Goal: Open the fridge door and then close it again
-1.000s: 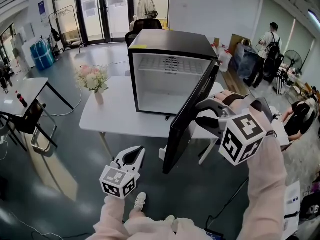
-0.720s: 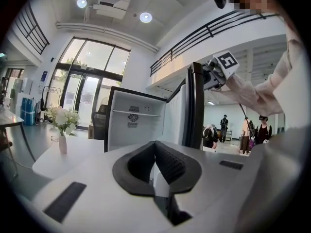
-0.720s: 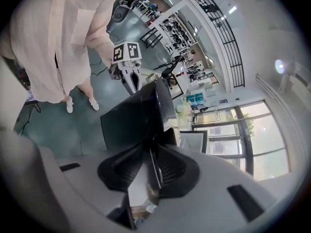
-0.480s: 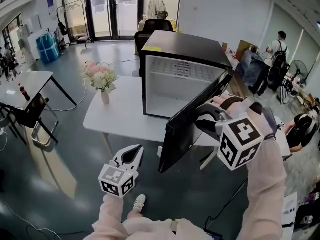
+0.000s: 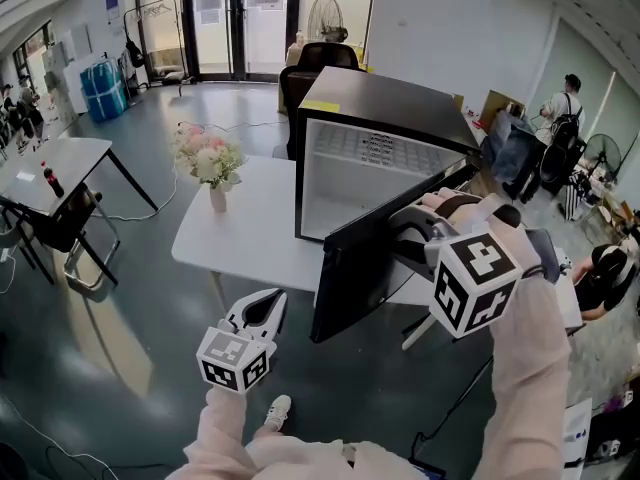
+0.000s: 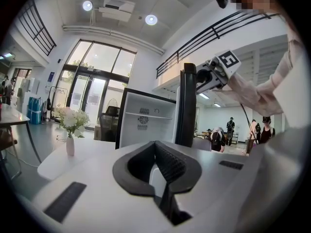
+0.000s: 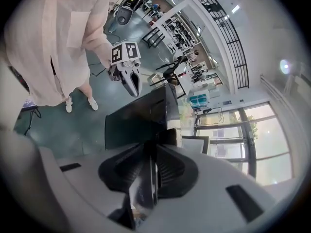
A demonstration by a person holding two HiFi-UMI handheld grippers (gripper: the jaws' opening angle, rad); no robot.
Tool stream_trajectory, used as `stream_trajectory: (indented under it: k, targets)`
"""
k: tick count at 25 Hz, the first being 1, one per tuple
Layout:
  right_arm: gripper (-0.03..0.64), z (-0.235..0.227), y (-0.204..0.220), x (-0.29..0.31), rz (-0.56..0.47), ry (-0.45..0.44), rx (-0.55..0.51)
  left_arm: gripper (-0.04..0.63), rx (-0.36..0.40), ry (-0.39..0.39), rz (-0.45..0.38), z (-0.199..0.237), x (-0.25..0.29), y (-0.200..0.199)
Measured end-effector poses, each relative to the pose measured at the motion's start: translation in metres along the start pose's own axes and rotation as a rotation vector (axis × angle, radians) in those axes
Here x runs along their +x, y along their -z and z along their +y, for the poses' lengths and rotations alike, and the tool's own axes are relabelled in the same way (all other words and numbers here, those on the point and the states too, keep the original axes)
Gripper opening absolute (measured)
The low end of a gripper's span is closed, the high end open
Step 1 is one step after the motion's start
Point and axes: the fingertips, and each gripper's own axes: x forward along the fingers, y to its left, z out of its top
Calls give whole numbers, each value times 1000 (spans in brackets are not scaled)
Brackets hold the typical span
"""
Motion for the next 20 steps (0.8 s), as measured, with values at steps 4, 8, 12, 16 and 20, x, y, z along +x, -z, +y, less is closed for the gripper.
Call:
stream_trajectory:
  k: [4,8,12,16,20]
  targets:
    - [83,-10,-2,10,4,4,4,11,-1,-8,-12,9,3,-3]
    - [83,-23,-1,23,1,12,21,11,-3,-22,-18,22,8,-4]
    - [83,-33,-1,34,-1,19,42,11,-3,-25,-20,31,14,-6]
    - [83,-43,-1,44,9,22,62,11,-1,-18,-26,39,20,-12]
    - [84,-54,0,54,28,40,82,11,3,-7,-31,49,27,-17]
